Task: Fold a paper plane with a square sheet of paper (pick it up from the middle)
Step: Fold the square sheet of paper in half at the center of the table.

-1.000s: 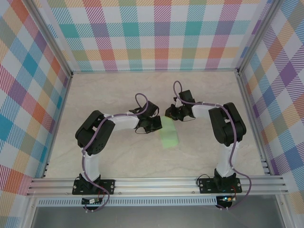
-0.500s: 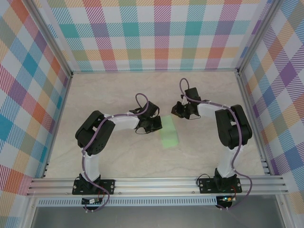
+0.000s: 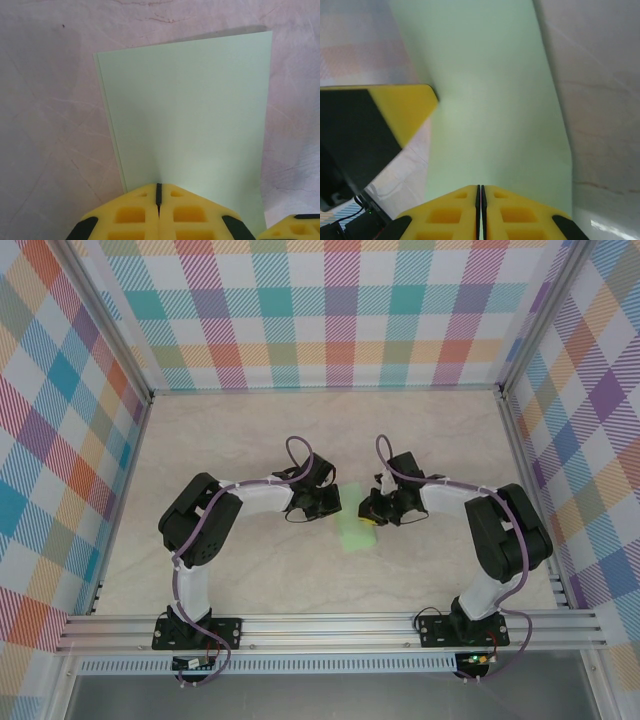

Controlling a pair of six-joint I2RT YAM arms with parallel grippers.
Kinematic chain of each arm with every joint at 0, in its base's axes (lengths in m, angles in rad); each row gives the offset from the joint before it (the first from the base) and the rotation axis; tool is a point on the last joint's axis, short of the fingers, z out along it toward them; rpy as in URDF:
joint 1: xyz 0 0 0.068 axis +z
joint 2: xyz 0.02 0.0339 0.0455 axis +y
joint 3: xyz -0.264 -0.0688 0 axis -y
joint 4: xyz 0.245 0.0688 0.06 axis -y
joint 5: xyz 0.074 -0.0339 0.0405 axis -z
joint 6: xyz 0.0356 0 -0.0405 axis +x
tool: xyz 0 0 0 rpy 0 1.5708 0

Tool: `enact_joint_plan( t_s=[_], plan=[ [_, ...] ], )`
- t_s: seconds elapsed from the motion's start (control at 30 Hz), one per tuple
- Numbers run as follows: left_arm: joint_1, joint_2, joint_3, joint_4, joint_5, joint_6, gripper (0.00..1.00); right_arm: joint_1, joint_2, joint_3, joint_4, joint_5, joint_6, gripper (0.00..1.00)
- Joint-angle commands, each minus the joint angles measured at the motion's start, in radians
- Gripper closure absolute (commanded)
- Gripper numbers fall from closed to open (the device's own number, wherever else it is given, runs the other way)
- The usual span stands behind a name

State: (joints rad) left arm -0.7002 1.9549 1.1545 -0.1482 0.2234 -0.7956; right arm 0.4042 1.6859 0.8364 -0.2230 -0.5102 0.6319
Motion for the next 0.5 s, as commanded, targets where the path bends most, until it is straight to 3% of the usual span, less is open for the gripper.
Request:
enact_joint_plan(
  t_s=[0.0,0.47],
  plan=[
    [-0.009,0.07,-0.077,-0.213,-0.093,0.01,1.0,-0.001,-0.013,-0.013,-0.037,-0.029,-0.005,0.88],
    [-0.008,0.07,-0.088,-0.211,-0.096,0.01,1.0,0.001,-0.011,-0.043,-0.063,-0.025,-0.014,0.88]
  ],
)
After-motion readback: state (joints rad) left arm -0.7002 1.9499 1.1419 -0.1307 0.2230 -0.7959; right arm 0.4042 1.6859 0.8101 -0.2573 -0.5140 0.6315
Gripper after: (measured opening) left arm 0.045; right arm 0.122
